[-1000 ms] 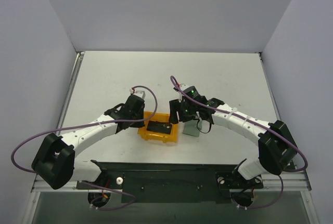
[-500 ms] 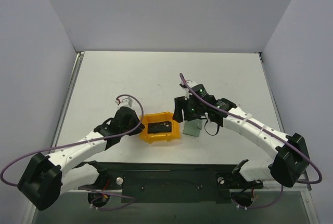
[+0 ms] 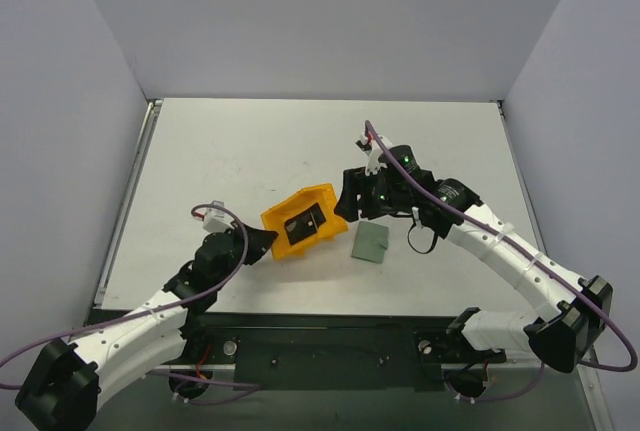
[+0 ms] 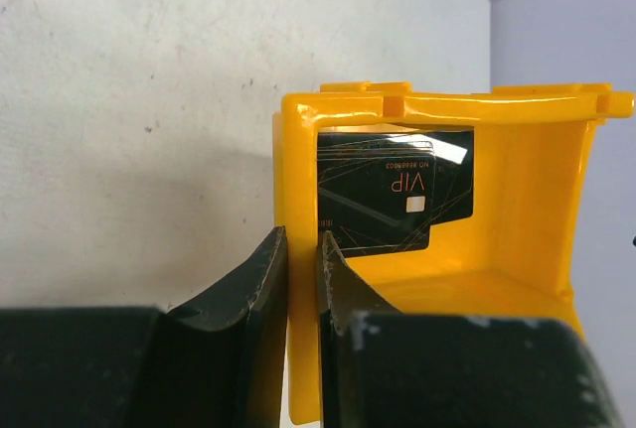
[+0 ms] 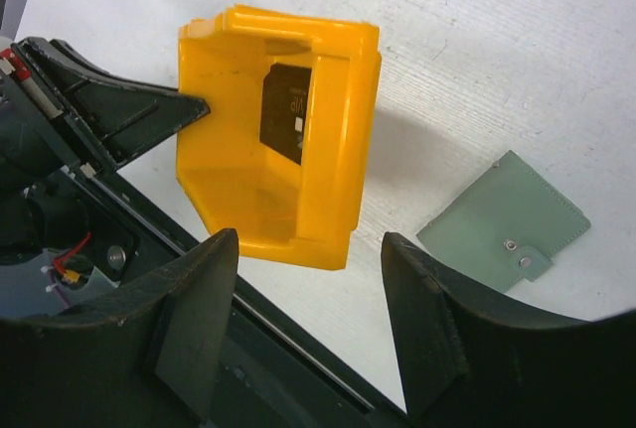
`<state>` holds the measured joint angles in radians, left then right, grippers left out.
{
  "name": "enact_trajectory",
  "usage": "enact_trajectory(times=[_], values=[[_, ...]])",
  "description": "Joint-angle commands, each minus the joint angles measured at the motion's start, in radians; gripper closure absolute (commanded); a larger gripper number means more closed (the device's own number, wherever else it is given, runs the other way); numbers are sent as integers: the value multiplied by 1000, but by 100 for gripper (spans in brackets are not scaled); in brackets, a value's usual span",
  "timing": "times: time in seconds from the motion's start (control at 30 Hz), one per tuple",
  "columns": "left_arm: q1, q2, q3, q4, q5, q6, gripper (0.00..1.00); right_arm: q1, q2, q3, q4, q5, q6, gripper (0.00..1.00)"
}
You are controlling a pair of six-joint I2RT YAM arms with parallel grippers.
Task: Put the credit cards into the card holder
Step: Pick up the storage box at the center of the board.
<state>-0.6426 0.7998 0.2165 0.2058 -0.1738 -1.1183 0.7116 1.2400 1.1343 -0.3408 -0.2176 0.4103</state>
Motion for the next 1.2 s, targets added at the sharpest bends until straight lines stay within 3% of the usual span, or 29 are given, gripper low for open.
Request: enact_trajectory(times=[0.0,0.13,0.37,0.7,1.03,1.17], values=[[-14,-54,-20,202,-107,-8,100,-1,27,113,-84,-80,-65,45],[-51,-57,3,173,-248,67,100,52,81,206,-148,-39,-114,48],[-209,-65,49,127,-524,186,100,190,187,298,-161,78,-162,52],[-379,-48,103,-19,-872,94,100,242,369,328,-95,214,-145,53],[-431,0,90,55,-941,92,100,296,496,383,-44,349,-214,50],[-417,-66,41,136,-925,136,100,298,439,365,-17,428,-179,49]])
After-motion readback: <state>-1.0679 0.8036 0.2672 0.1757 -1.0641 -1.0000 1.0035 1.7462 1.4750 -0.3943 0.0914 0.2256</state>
